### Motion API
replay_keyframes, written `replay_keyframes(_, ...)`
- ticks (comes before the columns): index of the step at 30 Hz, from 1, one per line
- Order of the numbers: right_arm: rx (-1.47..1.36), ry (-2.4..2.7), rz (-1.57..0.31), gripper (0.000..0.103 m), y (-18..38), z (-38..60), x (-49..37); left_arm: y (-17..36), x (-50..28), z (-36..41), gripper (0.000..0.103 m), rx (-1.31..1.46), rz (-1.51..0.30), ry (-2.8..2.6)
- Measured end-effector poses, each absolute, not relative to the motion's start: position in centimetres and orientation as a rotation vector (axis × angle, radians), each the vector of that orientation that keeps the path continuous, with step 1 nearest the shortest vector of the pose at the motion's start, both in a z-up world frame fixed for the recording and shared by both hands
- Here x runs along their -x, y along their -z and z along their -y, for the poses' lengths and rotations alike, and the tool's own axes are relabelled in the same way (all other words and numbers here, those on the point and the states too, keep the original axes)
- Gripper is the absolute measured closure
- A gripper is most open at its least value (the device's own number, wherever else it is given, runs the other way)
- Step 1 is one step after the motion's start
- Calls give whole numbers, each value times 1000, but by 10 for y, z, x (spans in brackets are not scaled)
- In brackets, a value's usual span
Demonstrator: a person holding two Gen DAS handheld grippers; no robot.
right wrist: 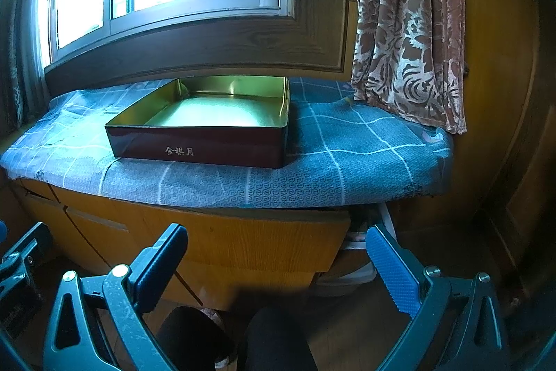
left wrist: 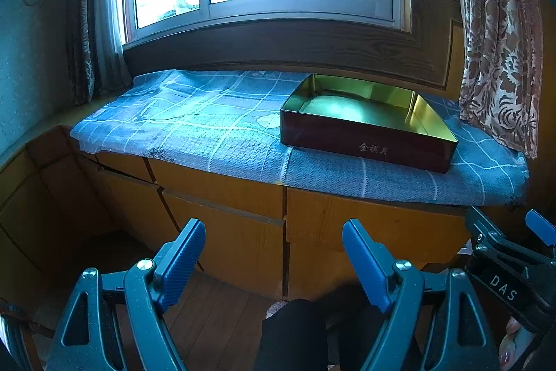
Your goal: Take underwear out of drawer
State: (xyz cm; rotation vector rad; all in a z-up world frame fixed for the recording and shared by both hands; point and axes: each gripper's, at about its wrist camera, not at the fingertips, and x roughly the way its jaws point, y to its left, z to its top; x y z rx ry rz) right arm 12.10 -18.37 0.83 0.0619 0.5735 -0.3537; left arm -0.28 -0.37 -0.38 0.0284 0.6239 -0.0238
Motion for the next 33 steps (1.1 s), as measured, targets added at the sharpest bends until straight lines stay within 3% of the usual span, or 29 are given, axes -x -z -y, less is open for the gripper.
replay_keyframes(29,-29,173,-563,0,1,206,-128,31,-10,-4,20,18,-661,315)
replay_keyframes(33,35,79,-571,0,10,223,-132,50,-24,-5,20,59,-750,355)
